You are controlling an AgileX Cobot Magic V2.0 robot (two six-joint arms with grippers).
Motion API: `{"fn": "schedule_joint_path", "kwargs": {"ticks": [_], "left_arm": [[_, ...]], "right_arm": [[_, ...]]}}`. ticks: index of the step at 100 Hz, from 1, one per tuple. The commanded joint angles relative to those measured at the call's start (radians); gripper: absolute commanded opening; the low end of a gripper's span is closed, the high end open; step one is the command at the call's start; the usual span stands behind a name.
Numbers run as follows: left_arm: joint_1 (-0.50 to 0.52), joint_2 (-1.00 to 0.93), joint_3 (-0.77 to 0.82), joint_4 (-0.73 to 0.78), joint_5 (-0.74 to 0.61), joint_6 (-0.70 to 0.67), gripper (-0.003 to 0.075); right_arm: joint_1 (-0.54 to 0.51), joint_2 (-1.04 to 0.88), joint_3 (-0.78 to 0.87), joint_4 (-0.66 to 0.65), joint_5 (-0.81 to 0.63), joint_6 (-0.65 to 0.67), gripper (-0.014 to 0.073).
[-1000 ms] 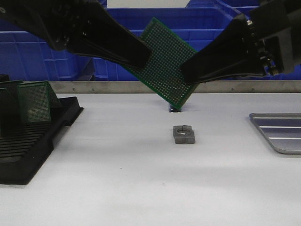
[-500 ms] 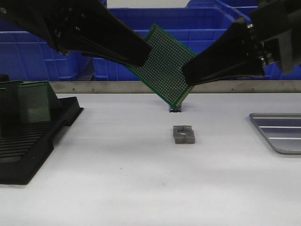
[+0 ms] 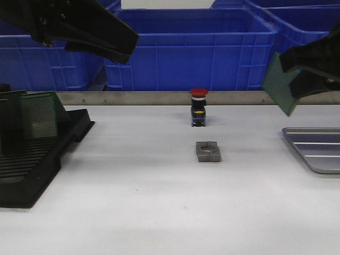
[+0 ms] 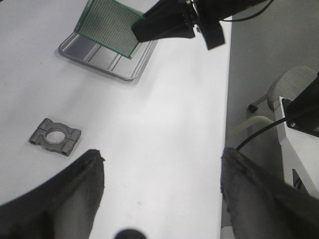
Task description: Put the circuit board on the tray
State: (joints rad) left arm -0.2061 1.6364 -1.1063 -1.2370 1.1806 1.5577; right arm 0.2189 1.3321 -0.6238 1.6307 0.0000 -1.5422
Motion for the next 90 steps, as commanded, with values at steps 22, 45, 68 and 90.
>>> {"fn": "schedule_joint_path", "kwargs": {"ticks": [22, 45, 68, 90], "left_arm": [[0.003, -0.04, -0.029, -0.062, 0.099, -0.012, 0.0473], [0.003, -0.04, -0.029, -0.06, 0.099, -0.012, 0.0473], [0.003, -0.04, -0.029, -0.06, 0.099, -0.012, 0.0473], [0.003, -0.04, -0.029, -0.06, 0.099, -0.012, 0.0473]], "right_arm": [[-0.038, 0.075, -0.033, 0.058, -0.106, 0.005, -0.0021], [-0.155, 0.181, -0.037, 0.07, 0.007, 0.005, -0.0021], [-0.213, 0.268, -0.105, 0.07, 0.146, 0.005, -0.0021], [-0.213, 0.325, -0.136, 0.093, 0.133, 0.005, 0.0093]]}}
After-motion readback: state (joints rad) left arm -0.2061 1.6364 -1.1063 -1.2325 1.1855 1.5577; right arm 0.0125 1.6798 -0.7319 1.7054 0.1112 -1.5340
